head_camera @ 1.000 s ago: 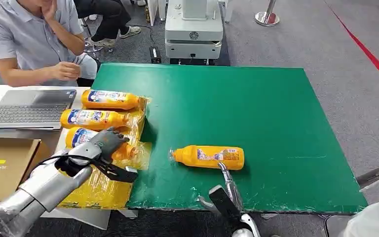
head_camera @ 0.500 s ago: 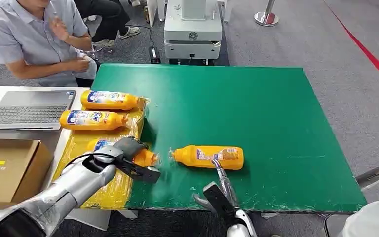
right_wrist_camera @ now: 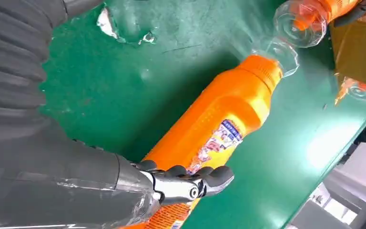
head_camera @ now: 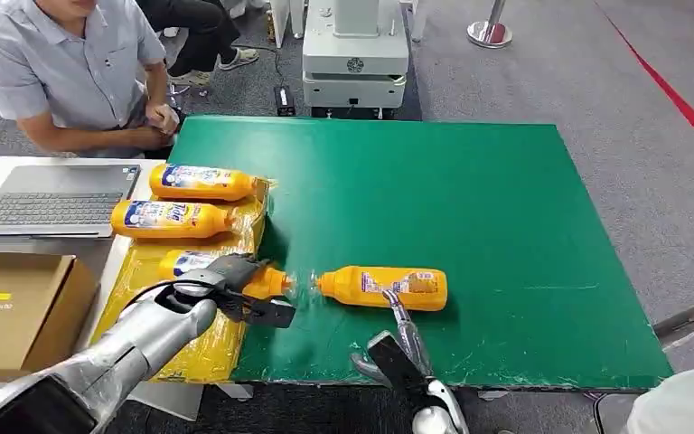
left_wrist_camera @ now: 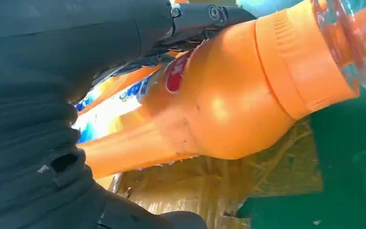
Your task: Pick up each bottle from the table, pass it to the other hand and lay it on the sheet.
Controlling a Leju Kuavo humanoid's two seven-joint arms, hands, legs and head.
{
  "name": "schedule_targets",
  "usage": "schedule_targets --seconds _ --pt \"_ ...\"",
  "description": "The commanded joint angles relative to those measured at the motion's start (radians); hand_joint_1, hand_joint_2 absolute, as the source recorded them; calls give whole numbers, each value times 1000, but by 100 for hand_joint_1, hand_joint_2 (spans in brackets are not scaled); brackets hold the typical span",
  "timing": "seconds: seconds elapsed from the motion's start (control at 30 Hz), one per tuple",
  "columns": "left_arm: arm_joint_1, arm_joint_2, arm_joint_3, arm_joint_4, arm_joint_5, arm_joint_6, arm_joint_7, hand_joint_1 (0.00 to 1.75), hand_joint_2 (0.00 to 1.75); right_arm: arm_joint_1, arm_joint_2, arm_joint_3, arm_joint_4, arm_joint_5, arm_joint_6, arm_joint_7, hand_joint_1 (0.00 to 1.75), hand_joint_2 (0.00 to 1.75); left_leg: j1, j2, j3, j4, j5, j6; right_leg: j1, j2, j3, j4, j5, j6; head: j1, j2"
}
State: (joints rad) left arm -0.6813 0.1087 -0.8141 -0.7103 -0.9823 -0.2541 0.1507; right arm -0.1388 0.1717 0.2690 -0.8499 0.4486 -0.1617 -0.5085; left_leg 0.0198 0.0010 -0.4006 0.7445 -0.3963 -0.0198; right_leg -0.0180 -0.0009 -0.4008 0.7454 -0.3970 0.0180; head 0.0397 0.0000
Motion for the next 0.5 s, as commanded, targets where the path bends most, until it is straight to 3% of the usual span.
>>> schedule_targets --seconds 0.03,0.17,0.33,0.5 --pt "-88 -15 -3 57 -23 19 33 0 175 -48 13 20 2 -2 0 3 0 175 0 0 0 0 0 0 0 0 0 0 0 0 0 0" --pt "-63 -3 9 16 -31 52 36 0 175 -36 9 17 -5 -2 -11 4 0 175 0 0 0 0 0 0 0 0 0 0 0 0 2 0" --pt "27 99 43 -277 -2 48 22 0 175 8 -7 -4 -40 -6 -35 2 0 175 0 0 0 0 0 0 0 0 0 0 0 0 0 0" --pt "173 159 123 -526 20 117 7 0 175 40 -18 -19 -69 -11 -54 -3 0 175 0 0 0 0 0 0 0 0 0 0 0 0 2 0"
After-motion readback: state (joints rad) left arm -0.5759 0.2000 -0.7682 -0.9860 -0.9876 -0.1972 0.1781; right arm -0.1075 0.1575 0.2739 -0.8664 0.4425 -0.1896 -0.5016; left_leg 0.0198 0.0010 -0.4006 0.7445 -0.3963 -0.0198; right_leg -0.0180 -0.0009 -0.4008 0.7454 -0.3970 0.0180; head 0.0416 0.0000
